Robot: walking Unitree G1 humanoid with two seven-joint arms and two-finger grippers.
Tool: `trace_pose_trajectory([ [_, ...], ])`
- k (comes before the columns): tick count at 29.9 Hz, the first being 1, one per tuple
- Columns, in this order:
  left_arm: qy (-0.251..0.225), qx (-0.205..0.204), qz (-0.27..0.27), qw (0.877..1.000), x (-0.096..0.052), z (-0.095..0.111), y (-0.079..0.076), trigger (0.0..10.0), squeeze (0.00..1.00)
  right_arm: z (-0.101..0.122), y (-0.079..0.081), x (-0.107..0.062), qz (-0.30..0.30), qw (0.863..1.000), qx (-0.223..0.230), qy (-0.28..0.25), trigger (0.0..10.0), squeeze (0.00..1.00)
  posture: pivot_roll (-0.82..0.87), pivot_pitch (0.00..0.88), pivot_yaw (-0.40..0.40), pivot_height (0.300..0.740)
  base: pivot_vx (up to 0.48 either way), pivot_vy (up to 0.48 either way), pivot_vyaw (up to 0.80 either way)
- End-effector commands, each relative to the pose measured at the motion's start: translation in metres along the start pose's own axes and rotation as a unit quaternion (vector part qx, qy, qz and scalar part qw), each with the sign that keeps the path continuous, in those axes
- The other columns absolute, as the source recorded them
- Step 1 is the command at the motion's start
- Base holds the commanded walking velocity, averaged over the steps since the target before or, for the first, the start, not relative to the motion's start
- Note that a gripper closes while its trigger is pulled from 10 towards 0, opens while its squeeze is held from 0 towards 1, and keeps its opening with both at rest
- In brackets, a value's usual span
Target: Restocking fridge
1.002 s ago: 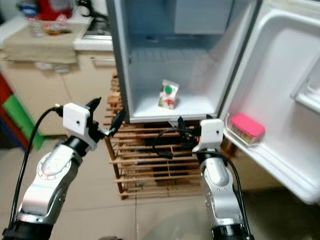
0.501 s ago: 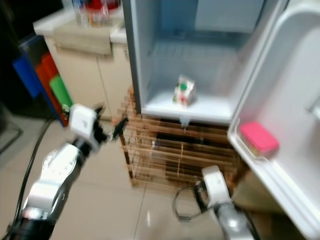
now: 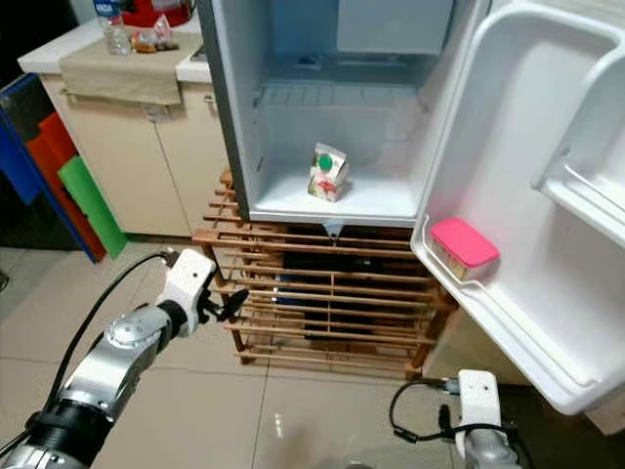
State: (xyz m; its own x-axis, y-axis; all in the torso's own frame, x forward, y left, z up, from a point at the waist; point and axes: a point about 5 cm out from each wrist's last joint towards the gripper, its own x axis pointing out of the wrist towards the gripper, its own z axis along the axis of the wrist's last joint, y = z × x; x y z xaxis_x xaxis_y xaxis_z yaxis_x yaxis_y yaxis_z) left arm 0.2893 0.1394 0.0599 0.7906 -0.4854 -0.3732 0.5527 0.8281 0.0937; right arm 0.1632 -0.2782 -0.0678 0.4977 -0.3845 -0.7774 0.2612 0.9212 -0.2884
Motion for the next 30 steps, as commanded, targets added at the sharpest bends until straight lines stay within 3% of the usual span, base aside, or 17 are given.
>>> trace_pose_trajectory([
  [1,0.008,0.000,-0.034,0.999,-0.001,-0.006,-0.011,10.0,0.00,-0.007,-0.007,0.000,-0.014,0.999,0.016,0.025,10.0,0.00,-0.06,0.000,0.032,0.740,0.000,-0.480,0.00],
  [8,0.006,-0.009,-0.058,0.998,-0.004,-0.012,-0.018,10.0,0.00,-0.017,-0.010,0.000,-0.027,0.998,0.023,0.058,10.0,0.00,-0.05,0.000,0.026,0.740,0.000,-0.480,0.00],
  [19,0.008,-0.001,-0.055,0.998,-0.004,-0.014,-0.016,10.0,0.00,-0.021,-0.016,0.000,-0.029,0.998,0.027,0.058,10.0,0.00,-0.06,0.000,0.032,0.740,0.000,0.000,0.00],
  [24,0.008,0.006,-0.048,0.999,-0.002,-0.014,-0.015,10.0,0.00,-0.016,-0.016,0.001,-0.030,0.998,0.037,0.049,10.0,0.00,-0.07,0.000,0.034,0.740,-0.337,-0.329,0.00],
  [30,0.000,0.001,-0.045,0.999,0.000,-0.011,-0.013,10.0,0.00,-0.010,-0.035,0.001,-0.078,0.994,0.063,0.037,10.0,0.00,-0.07,0.000,0.034,0.740,-0.049,-0.054,0.00],
])
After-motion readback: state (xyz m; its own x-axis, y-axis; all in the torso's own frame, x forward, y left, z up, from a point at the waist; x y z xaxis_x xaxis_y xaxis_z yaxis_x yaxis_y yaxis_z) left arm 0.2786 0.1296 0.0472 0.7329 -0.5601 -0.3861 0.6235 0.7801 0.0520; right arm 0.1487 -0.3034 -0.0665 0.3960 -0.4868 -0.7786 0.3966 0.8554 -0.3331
